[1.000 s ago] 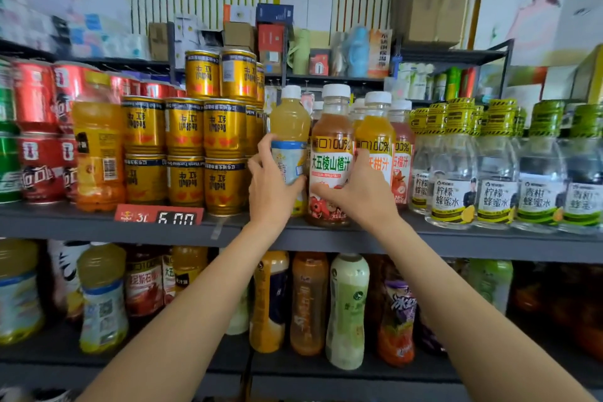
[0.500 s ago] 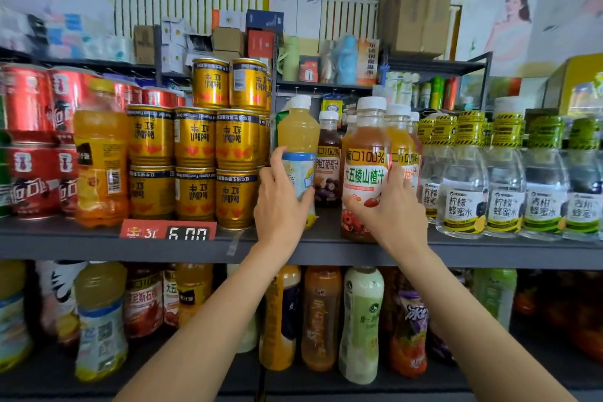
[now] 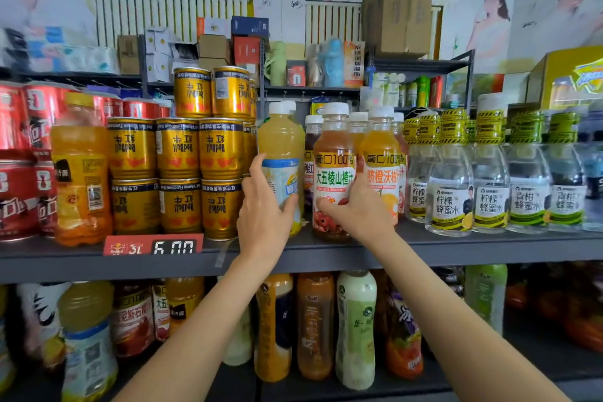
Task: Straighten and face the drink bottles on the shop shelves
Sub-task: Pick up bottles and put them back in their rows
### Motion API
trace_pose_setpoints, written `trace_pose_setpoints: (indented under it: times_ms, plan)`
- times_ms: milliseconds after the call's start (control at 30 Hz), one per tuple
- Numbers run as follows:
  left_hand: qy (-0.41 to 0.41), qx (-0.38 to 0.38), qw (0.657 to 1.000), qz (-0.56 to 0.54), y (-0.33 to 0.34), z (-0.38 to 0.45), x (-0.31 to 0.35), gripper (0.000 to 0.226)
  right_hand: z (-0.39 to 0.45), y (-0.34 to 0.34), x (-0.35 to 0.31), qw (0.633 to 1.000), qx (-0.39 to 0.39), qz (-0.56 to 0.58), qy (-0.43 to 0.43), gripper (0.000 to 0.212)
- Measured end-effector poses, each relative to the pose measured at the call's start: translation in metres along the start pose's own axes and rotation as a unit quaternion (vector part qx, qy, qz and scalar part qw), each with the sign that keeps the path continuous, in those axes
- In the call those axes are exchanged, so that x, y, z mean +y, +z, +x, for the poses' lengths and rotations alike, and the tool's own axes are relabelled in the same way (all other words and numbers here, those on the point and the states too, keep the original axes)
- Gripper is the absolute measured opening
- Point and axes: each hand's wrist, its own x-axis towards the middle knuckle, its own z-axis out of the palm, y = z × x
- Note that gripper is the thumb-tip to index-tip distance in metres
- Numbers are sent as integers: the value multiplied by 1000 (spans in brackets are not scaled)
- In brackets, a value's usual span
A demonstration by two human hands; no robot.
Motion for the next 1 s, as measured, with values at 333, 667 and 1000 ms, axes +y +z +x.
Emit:
trace_pose_setpoints:
  times_ms: [333, 667, 1000]
  plan:
    - [-5, 16, 999, 28, -6, 0, 1, 79, 12, 21, -5, 990, 48, -132, 18, 70]
    - [9, 11, 999, 52, -10, 0, 1, 79, 23, 17, -7, 995, -5, -98, 37, 74]
    - [-59, 1, 998, -38, 2, 11, 1, 88, 25, -9, -1, 985, -135, 93, 49, 56]
